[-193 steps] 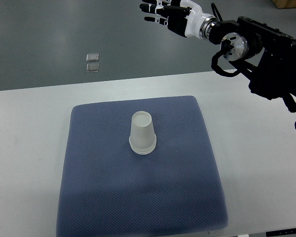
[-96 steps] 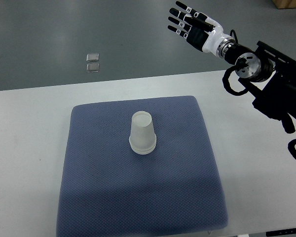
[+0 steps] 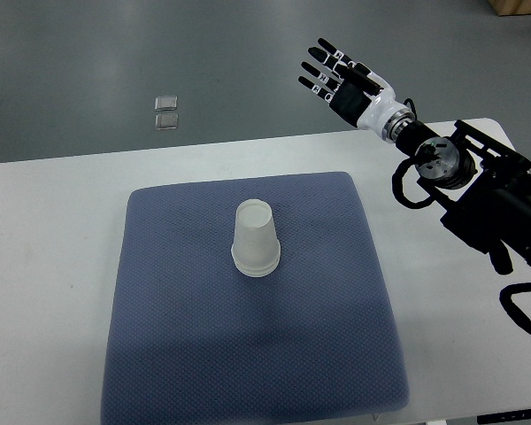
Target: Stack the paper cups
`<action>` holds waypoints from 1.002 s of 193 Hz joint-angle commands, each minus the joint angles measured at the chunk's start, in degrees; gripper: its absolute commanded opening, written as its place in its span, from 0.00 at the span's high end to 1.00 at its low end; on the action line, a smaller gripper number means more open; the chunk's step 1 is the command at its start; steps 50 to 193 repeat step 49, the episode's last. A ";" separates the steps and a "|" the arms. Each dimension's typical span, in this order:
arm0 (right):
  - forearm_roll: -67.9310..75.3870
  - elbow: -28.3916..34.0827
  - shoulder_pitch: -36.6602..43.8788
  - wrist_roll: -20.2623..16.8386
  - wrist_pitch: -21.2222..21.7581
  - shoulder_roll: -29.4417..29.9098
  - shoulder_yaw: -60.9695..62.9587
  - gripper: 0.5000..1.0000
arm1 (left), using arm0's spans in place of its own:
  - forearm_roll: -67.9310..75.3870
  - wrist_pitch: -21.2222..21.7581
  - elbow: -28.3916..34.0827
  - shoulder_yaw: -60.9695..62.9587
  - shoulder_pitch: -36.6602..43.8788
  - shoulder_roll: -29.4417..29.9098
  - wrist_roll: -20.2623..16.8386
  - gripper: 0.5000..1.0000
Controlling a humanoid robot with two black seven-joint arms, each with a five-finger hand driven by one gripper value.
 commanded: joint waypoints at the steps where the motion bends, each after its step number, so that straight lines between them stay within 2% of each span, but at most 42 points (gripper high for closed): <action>1: 0.00 0.00 -0.97 0.10 1.14 0.08 0.08 0.15 | 0.00 -0.14 -0.11 0.00 0.00 0.00 0.00 0.00; 24: 0.00 0.00 -1.85 0.37 2.98 0.08 0.16 0.15 | 0.00 -0.14 -0.20 0.00 0.00 0.00 0.00 0.00; 49: -0.09 0.00 -2.46 2.65 2.98 -0.01 0.08 0.15 | 0.00 -0.14 -0.29 0.00 0.00 0.00 0.00 0.00; 193: -0.09 0.00 -2.46 2.65 2.98 -0.01 0.08 0.15 | 0.00 -0.14 -0.29 0.00 0.00 0.00 0.00 0.00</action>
